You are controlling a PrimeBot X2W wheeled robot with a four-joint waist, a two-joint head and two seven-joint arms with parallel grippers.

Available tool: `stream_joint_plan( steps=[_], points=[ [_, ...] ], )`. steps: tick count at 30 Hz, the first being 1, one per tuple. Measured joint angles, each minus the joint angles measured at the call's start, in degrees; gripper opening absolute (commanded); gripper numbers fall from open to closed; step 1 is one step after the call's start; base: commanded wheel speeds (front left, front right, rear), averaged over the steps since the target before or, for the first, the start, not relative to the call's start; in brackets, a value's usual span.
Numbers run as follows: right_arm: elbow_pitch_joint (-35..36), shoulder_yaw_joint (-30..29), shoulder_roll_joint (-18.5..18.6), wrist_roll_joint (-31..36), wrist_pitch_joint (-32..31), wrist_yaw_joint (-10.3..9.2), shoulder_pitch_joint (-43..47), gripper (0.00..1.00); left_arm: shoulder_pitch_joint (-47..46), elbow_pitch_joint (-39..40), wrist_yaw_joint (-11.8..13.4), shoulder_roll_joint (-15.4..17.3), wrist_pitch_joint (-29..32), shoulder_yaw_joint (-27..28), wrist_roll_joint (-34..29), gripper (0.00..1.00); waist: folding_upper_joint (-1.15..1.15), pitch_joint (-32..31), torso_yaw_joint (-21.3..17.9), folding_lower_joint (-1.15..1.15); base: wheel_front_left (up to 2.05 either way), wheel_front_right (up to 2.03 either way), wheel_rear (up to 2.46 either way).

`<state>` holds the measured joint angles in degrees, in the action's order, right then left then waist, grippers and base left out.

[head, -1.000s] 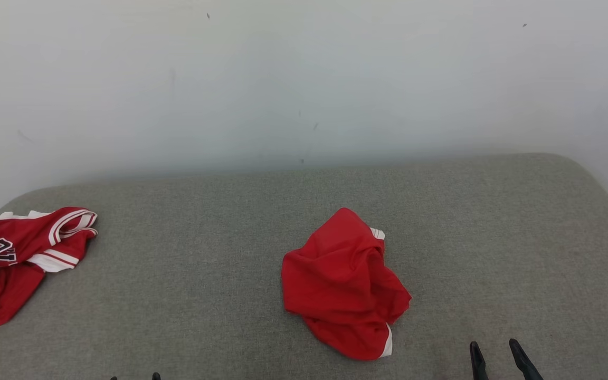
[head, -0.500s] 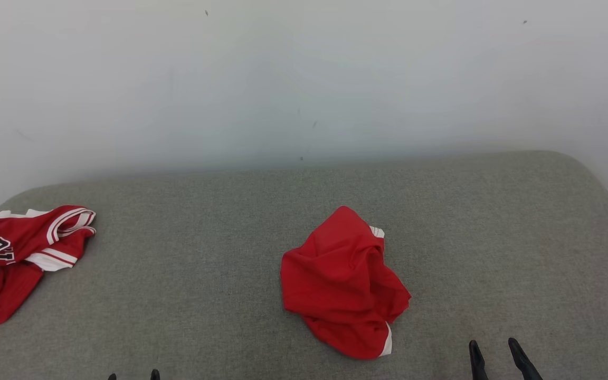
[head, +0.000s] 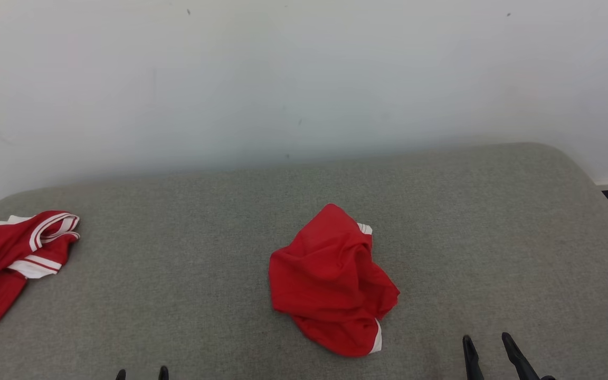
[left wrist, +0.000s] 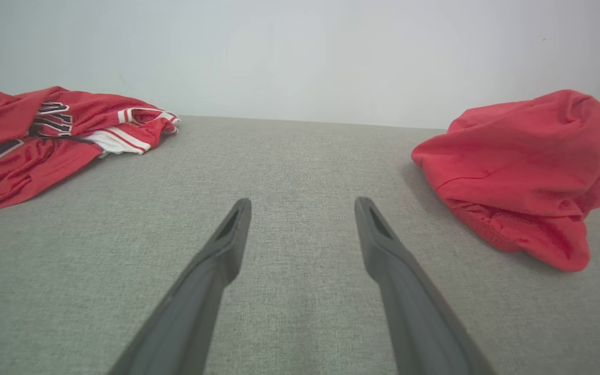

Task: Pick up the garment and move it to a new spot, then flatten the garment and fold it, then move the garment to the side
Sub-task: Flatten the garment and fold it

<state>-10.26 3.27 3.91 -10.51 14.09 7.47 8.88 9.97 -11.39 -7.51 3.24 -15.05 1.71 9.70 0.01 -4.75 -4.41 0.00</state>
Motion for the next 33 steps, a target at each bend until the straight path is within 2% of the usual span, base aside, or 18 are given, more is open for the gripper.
stream_joint_plan(
  steps=[7,15,20,27,33],
  points=[
    [0.2,0.9,0.0,-0.1,-0.4,0.00,-1.0,1.00,-3.0,-2.8,0.0,0.7,0.0,-4.2,1.3,1.00,0.00,0.8,-3.1,0.00,0.00,0.00,0.00],
    [0.5,1.5,0.0,-0.1,-0.5,-0.01,-1.9,1.00,-9.3,-10.5,0.0,1.0,0.0,-13.6,10.5,1.00,0.00,2.1,-8.5,0.00,0.00,0.00,0.00],
    [0.7,1.5,0.0,-0.1,-0.5,0.00,-2.4,1.00,-13.7,-15.6,0.0,1.3,0.3,-17.4,13.2,1.00,0.00,3.1,-12.0,0.00,0.00,0.00,0.00],
    [0.6,1.9,-0.1,-0.5,-0.2,0.00,-3.2,1.00,-19.1,-22.9,0.0,0.8,2.2,-18.1,16.5,1.00,0.00,4.8,-16.1,0.00,0.00,0.00,0.00],
    [0.4,2.3,-0.2,-0.5,0.0,0.00,-3.7,1.00,-22.4,-28.3,3.7,0.3,5.2,-17.1,18.3,1.00,0.00,6.1,-18.6,0.00,0.00,0.00,0.00]
  ],
)
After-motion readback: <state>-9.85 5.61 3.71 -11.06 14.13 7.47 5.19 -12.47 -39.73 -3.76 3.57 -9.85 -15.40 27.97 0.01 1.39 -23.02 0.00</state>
